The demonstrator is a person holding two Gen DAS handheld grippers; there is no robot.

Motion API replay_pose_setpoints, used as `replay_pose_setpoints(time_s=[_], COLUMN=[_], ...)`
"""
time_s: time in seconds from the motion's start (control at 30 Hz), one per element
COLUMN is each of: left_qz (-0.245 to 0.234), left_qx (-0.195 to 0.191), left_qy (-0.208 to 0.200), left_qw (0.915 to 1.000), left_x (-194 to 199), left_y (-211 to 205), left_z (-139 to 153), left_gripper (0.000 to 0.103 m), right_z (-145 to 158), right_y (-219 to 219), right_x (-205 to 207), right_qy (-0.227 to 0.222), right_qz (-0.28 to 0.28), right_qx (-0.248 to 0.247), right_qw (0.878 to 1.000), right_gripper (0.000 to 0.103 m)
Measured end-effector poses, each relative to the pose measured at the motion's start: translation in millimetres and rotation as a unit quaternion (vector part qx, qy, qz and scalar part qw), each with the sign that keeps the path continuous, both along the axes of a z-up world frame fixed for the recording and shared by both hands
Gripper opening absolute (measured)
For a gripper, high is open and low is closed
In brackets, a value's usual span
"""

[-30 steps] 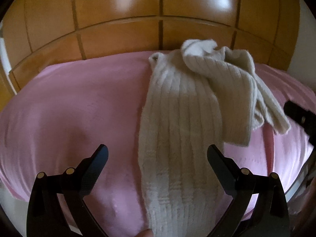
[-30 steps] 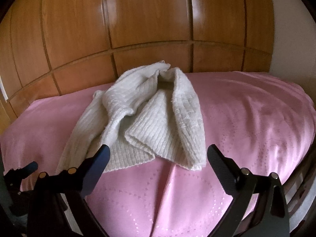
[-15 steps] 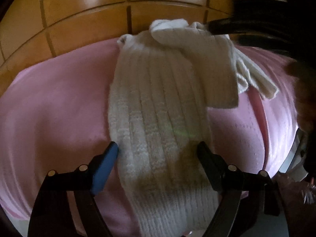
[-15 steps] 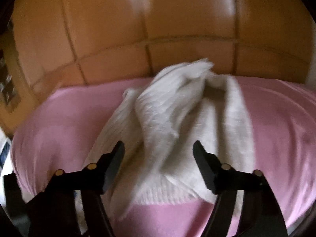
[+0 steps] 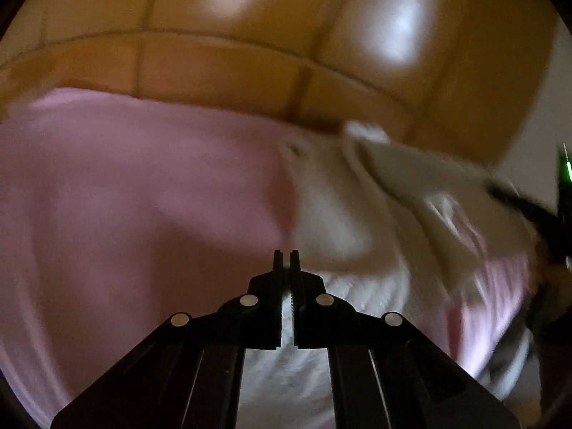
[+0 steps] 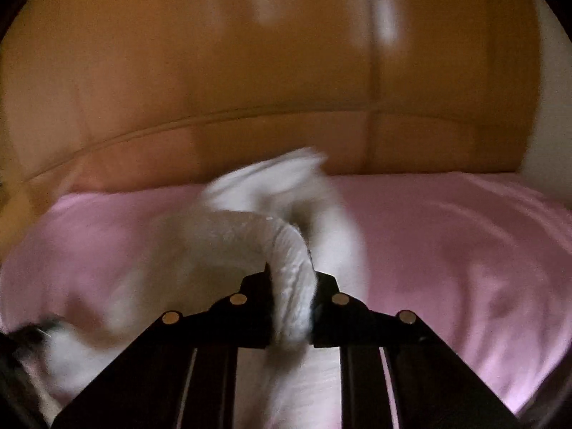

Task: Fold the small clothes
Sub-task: 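Grasp the sweater body with the left gripper while the right gripper grasps the sweater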

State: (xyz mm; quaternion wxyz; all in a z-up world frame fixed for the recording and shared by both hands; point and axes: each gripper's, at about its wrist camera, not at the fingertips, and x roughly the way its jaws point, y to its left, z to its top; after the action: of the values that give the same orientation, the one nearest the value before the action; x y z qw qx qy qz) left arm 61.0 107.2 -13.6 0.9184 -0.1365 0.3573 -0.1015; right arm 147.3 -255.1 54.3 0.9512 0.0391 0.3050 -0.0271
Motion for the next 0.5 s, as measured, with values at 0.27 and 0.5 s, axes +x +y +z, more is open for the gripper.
replay_pose_setpoints(time_s=[0.27, 0.5], left_qz=[0.167, 0.237], left_qx=[0.048, 0.073], left_qy=[-0.016, 0.006], left_qw=[0.9847, 0.9687], left_x=[93.3, 147.2], left_y=[91.6, 124.5], left_z=[39.8, 50.0], left_gripper=[0.000, 0.000], right_z=[-2.0, -20.1], right_y=[-149.2, -224.9], right_x=[55.2, 77.7], right_qy=[0.036, 0.088], right_qz=[-0.208, -0.312], right_qx=[-0.034, -0.040], right_qw=[0.977, 0.945], right_gripper=[0.012, 0.024])
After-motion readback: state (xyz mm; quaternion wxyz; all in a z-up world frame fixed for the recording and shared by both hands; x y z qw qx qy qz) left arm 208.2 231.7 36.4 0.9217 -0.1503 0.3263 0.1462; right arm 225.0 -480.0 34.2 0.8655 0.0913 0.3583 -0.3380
